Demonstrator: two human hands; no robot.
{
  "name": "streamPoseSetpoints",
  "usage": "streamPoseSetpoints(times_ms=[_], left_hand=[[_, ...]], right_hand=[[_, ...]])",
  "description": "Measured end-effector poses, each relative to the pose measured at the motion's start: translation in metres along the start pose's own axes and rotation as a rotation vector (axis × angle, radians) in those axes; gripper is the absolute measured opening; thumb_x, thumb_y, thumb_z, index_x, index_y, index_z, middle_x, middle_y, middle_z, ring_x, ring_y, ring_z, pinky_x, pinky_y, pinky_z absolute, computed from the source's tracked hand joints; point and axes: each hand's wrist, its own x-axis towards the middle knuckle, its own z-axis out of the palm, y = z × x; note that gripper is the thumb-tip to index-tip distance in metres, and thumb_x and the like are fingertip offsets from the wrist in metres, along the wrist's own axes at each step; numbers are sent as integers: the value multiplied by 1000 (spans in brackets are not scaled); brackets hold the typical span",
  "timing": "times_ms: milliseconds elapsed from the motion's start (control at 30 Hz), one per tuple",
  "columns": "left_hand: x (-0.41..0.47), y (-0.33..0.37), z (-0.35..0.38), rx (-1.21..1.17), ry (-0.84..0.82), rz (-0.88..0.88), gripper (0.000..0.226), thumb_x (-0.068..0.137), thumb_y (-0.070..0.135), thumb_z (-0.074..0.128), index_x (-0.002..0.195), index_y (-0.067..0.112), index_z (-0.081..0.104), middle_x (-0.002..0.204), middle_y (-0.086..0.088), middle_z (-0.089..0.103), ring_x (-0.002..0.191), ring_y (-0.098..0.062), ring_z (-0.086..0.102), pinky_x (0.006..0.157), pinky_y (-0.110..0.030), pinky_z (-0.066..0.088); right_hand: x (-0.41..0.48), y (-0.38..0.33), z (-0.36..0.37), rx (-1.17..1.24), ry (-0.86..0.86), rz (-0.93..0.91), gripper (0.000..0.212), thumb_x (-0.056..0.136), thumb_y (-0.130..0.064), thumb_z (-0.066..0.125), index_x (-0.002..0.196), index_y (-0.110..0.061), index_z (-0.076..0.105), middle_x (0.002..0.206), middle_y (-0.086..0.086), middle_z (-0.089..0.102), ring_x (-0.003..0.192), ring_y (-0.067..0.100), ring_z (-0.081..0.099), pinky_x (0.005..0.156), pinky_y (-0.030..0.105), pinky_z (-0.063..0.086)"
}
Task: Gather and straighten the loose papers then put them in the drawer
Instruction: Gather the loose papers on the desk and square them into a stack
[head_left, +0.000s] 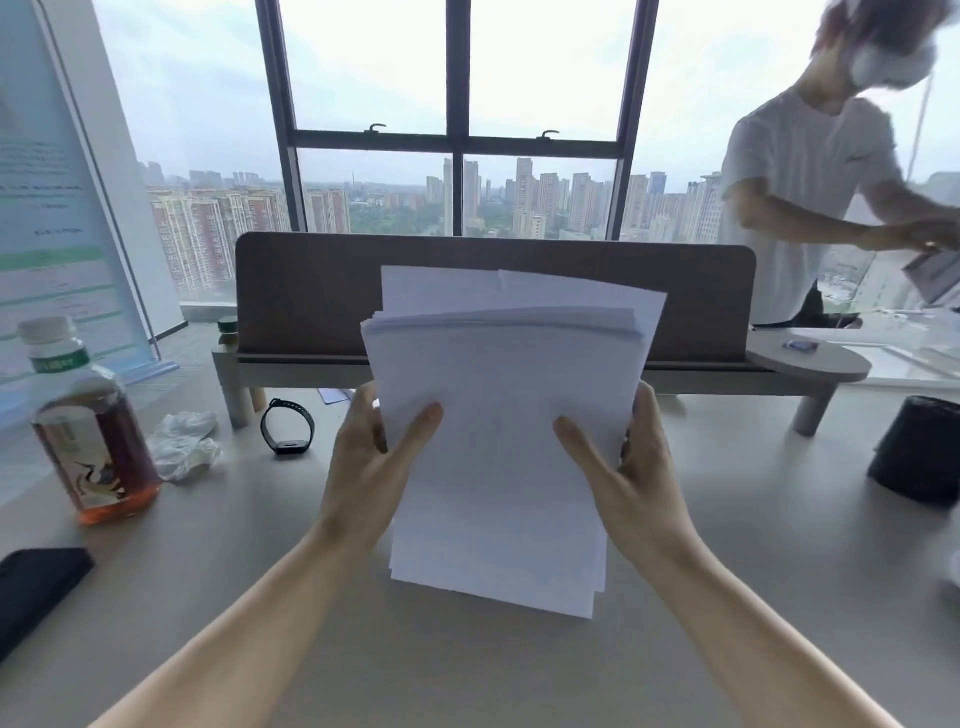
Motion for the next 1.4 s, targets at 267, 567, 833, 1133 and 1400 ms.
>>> streamPoseSetpoints(times_ms=[267,567,833,1133,1400], left_hand=[[-10,14,20,149,118,153,8,101,24,64,106,24,70,89,11,79,78,-8,73,71,-29,55],[-26,6,8,63,8,-19,44,84,32,81,124,33,62,113,13,79,104,-9,76,94,-46,59],[17,70,-8,56,65,238,55,79,49,75,128,35,55,126,16,67,113,14,63,90,-8,50],[52,118,-5,170,-267,181,9,87,10,79,79,7,77,71,-4,75,61,-15,68,58,-22,52],[51,106,-3,-11,35,212,18,98,15,65,87,22,78,86,5,80,85,-25,77,68,-34,55]], right_hand=[[1,-7,6,-36,139,-100,23,103,-16,57,105,-39,57,99,-13,74,85,9,73,75,39,61],[-23,12,-5,-42,50,33,33,92,-24,75,115,-40,56,113,-10,77,102,10,76,85,46,63],[-14,16,-7,-33,52,132,18,93,-14,73,106,-26,74,101,-9,83,95,8,79,84,40,62],[-11,9,-8,-36,13,140,16,96,-17,70,108,-27,73,102,-12,83,95,6,78,87,40,62],[-11,8,-8,-57,7,154,16,95,-15,70,105,-26,73,99,-9,83,94,12,79,84,41,63]])
